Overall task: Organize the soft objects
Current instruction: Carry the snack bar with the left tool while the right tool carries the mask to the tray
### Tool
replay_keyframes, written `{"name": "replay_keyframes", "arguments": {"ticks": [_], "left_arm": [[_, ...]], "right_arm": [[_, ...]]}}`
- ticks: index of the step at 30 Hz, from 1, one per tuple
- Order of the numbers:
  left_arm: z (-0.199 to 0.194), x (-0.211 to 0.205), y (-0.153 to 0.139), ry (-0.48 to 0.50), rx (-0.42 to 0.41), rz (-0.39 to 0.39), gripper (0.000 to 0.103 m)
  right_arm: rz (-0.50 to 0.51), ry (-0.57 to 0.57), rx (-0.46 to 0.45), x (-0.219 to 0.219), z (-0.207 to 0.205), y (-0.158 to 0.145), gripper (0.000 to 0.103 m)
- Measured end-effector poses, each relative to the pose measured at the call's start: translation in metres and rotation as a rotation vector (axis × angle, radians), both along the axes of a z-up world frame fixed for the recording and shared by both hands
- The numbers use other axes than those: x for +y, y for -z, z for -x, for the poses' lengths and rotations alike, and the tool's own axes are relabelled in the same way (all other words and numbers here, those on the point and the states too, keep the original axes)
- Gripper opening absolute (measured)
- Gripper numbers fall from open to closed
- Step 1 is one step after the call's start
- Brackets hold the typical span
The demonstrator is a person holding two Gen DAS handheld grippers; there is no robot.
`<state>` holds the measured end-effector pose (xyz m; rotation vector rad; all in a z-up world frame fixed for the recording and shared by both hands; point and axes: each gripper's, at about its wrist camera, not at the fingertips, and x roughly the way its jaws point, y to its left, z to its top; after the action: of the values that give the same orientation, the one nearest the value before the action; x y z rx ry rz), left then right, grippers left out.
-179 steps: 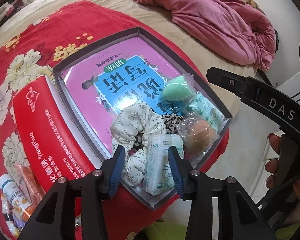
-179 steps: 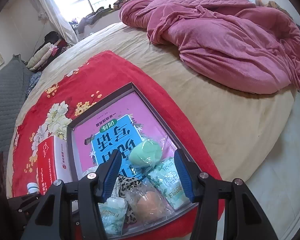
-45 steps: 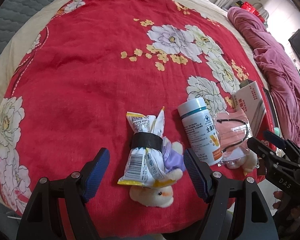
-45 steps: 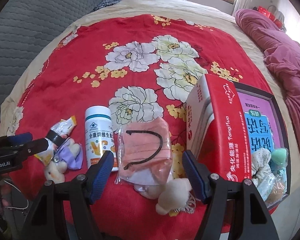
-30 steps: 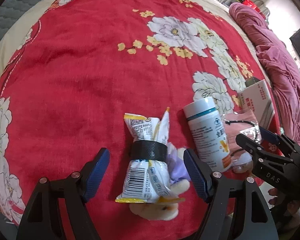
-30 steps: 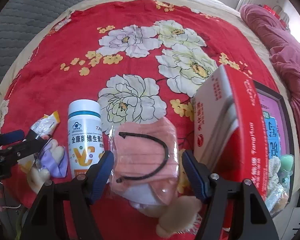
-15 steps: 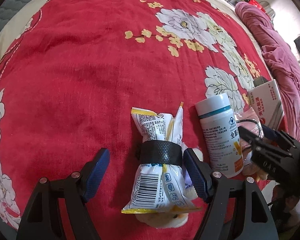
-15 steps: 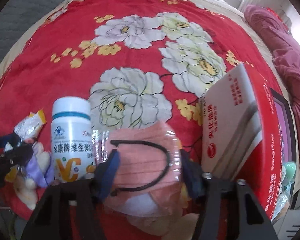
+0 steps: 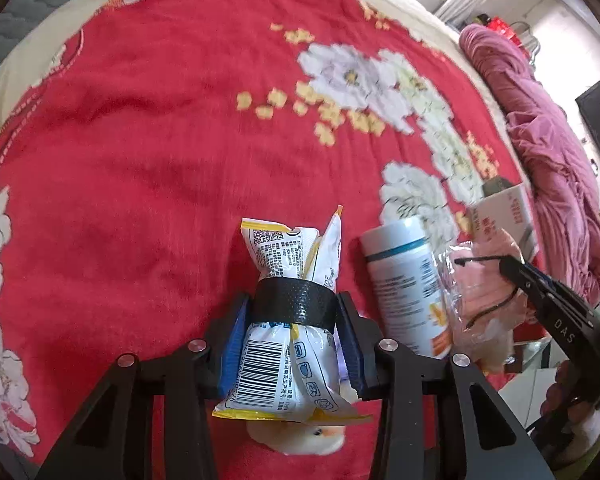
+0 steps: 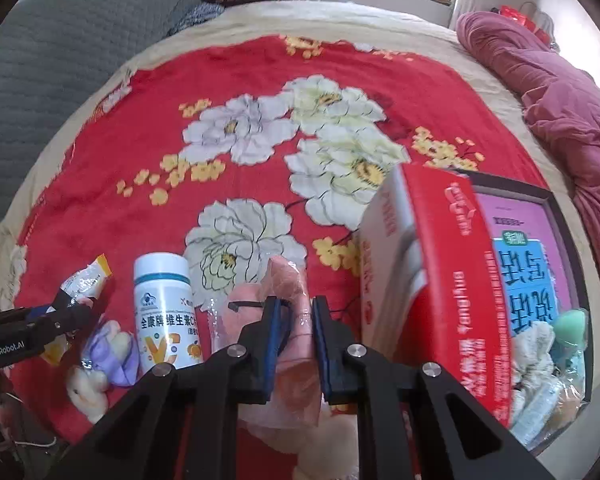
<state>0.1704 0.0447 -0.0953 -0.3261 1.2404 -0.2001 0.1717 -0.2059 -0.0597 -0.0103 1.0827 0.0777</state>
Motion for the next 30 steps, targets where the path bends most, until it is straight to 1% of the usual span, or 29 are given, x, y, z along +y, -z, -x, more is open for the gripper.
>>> {"name": "replay_keyframes", "arguments": {"ticks": [8, 15, 18, 23, 30], "left_arm": [[0.005, -0.009, -0.042, 0.019, -0.07, -0.001, 0.044], [0.012, -0.041, -0.079, 0.077, -0.129, 0.01, 0.044], [0.015, -0.057, -0.091, 0.102, -0.149, 0.015, 0.044], [0.021, -0.095, -0.109, 0.171, -0.176, 0.008, 0.044], [0.03, -0.161, -0.124, 0.274, -0.195, 0.01, 0.044]], "right_arm": [[-0.063, 0.017, -0.081, -0.014, 0.011, -0.044, 0.017], [-0.108, 0.056, -0.152, -0.041, 0.026, -0.083, 0.017], [-0.131, 0.089, -0.163, -0.061, 0.035, -0.093, 0.017], [-0.147, 0.154, -0.193, -0.1, 0.051, -0.107, 0.017], [-0.167, 0.284, -0.232, -0.169, 0.073, -0.118, 0.017]]}}
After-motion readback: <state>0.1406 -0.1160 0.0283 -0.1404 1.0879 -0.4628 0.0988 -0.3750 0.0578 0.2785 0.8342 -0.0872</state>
